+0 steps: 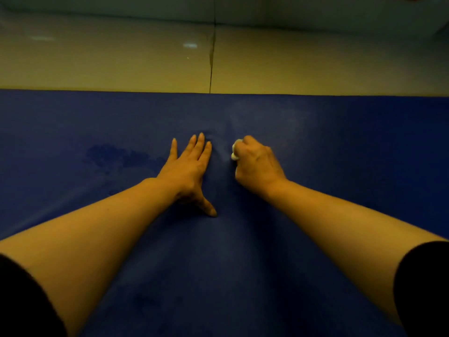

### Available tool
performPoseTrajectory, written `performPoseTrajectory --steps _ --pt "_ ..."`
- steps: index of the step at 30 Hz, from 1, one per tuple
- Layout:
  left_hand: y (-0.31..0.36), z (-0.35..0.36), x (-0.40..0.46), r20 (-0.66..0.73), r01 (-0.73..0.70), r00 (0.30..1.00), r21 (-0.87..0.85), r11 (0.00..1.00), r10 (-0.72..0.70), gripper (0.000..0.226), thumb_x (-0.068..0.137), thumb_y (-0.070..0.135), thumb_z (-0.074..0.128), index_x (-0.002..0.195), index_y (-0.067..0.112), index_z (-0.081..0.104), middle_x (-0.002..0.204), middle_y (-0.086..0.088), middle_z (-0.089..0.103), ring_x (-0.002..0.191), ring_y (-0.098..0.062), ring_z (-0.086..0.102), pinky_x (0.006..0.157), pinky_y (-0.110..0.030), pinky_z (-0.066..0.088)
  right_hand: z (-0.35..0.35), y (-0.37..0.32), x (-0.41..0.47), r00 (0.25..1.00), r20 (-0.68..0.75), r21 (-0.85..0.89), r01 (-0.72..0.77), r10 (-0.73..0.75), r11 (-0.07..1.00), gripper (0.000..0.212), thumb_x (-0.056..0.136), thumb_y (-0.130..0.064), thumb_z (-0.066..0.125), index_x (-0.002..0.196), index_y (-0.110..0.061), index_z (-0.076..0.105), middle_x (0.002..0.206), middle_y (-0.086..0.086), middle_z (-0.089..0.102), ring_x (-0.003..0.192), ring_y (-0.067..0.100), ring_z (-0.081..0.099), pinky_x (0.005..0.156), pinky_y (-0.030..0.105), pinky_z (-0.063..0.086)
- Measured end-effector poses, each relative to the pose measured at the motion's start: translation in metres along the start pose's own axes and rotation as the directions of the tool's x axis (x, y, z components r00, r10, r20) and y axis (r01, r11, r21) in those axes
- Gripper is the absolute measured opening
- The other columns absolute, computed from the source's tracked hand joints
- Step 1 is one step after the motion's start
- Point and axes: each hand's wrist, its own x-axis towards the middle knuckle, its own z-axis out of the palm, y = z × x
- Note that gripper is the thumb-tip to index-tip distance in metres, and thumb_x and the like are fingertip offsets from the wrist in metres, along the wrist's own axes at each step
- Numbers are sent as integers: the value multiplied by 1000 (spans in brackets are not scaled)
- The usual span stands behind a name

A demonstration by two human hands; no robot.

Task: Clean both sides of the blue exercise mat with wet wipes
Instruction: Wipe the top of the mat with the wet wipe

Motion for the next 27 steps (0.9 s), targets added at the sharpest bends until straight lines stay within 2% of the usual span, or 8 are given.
performPoseTrajectory --steps 2,5,8,13,16,23,25,27 --pt "1 -1 0 5 3 1000 -2 1000 -3 157 47 78 73 148 9 -25 155 -11 -32 144 -26 -27 115 -57 -13 -11 26 -3 999 -8 35 -31 31 999 11 81 -7 59 92 -7 59 105 13 53 87 38 56 72 41 48" --pt "4 -3 0 12 11 1000 -21 1000 -11 157 47 75 76 148 9 -25 155 -11 -31 143 -27 -27 117 -52 -13 -28 70 -10 963 -108 46 -242 246 969 12 80 -4 59 90 -10 60 104 12 52 86 37 56 69 37 46" --pt "7 -5 1 13 29 1000 -52 998 -28 159 46 71 80 148 7 -24 155 -11 -31 144 -28 -27 118 -50 -12 -23 65 -10 918 -157 31 -364 364 931 13 81 -5 60 93 -6 59 106 15 55 91 37 56 71 35 43" --pt "10 -4 3 13 53 999 -120 991 -52 161 45 64 85 148 5 -23 155 -13 -32 143 -28 -27 119 -44 -10 7 -10 -20 991 5 162 -136 137 977 17 79 -9 65 91 -9 53 104 13 55 90 35 56 72 38 44" --pt "7 -3 2 -1 36 999 -162 986 -37 161 44 62 86 149 7 -23 155 -11 -32 143 -27 -28 119 -43 -10 2 -8 -26 994 108 147 -27 11 989 19 77 -8 65 91 -11 52 102 11 55 88 33 57 70 39 46" --pt "6 -2 3 -14 34 999 -197 980 -37 160 44 60 87 149 8 -22 155 -10 -31 143 -27 -29 119 -44 -11 -16 47 -24 932 -109 29 -345 346 938 17 79 -10 64 94 -10 57 105 13 58 93 34 57 70 32 40" --pt "8 -1 4 -9 46 999 -195 980 -49 161 44 60 87 149 7 -22 155 -10 -31 143 -28 -28 119 -45 -11 -5 24 -26 929 -124 62 -343 349 937 18 79 -10 63 96 -8 57 106 14 58 93 35 57 72 33 41" --pt "10 -1 6 -10 55 998 -181 982 -58 161 44 60 88 149 7 -22 155 -11 -31 143 -28 -28 119 -46 -10 7 -2 -31 971 -62 127 -222 231 967 18 78 -10 65 94 -8 56 103 12 58 90 33 57 70 32 41"
